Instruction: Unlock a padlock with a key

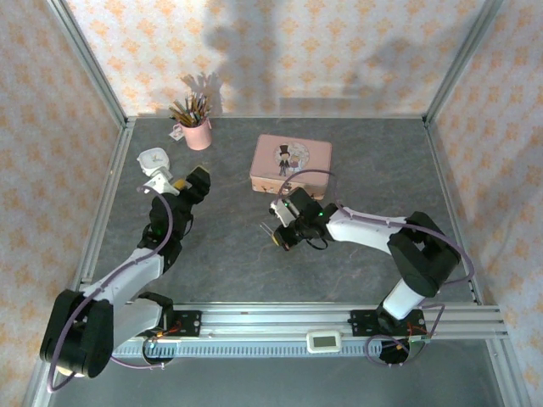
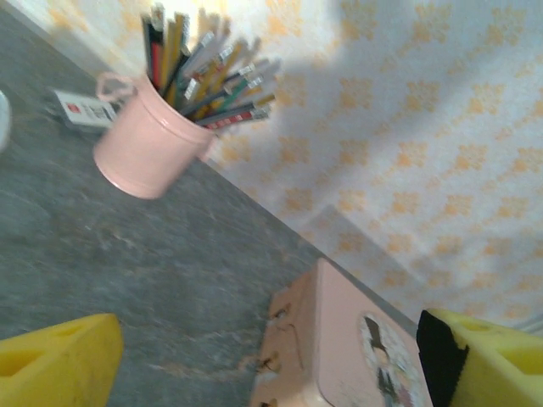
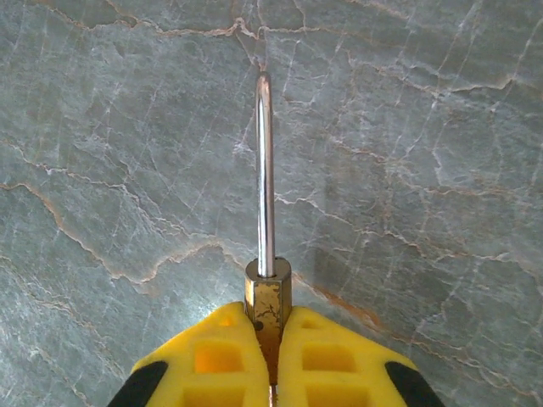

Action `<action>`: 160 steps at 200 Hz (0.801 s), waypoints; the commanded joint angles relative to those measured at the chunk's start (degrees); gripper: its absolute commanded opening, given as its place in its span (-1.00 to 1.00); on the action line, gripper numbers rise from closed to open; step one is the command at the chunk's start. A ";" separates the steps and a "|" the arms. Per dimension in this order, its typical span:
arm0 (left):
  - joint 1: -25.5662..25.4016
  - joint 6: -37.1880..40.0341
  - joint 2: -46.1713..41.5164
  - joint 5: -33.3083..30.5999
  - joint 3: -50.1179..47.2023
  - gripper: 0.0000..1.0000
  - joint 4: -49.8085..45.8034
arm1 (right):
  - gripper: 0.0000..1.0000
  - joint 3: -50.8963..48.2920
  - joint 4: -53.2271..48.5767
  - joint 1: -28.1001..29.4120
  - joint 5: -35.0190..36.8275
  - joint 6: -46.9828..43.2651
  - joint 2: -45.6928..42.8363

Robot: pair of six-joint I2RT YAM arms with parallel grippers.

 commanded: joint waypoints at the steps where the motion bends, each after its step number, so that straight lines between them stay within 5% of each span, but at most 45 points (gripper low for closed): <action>1: 0.79 2.73 -2.14 -5.05 -1.03 0.83 -4.56 | -0.81 -0.31 2.86 0.22 -0.53 1.20 1.12; 85: 1.30 0.13 -0.81 -3.00 -1.93 0.84 -2.24 | -0.69 -1.07 3.07 0.22 1.43 0.80 4.67; 160: 2.90 1.62 -2.98 -3.85 -2.20 0.85 -3.95 | -0.28 2.15 1.35 0.01 4.45 0.41 3.29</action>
